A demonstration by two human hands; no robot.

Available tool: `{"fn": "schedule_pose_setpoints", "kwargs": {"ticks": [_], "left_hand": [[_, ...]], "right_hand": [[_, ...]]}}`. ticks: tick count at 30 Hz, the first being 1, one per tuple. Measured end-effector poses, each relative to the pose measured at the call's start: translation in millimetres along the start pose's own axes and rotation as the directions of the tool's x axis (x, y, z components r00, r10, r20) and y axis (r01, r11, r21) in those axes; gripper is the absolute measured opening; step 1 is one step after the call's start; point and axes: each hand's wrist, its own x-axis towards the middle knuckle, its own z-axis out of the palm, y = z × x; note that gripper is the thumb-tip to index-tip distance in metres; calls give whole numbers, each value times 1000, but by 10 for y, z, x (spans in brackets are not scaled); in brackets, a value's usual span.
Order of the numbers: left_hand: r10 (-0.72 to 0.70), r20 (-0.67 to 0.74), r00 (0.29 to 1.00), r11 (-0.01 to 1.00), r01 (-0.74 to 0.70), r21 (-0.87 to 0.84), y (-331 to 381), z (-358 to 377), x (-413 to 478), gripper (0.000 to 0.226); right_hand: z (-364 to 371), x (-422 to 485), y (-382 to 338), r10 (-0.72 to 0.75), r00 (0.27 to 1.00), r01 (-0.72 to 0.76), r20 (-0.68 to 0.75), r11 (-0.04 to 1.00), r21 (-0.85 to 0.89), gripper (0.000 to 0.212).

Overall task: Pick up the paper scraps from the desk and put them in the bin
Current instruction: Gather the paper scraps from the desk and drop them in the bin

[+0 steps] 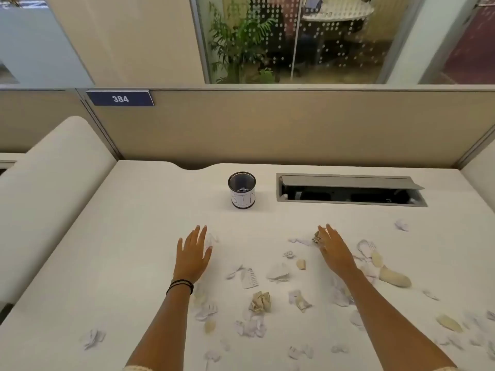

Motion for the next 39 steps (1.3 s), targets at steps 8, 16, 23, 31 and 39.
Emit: {"fn": "schedule_pose_setpoints", "kwargs": {"ticks": [8,16,23,31,39], "left_hand": [[-123,130,984,992,117,47,-174,138,99,114],[-182,205,962,981,165,100,-316,109,160,84],[-219,234,947,974,197,112,-398,138,159,121],[-214,258,942,977,207,55,-405,108,162,90],[-211,278,937,977,213,24,-432,93,211,86]], "right_hand": [[110,120,-74,71,994,-67,-87,996,52,46],[18,470,-557,282,949,-184,-138,856,484,29],[-251,1002,-1467,196,978,-158,75,452,878,21],[-342,1440,-2028,128,989,-125,73,462,878,24],[-367,1364,-1973,117,992,-100,41,563,820,38]]}}
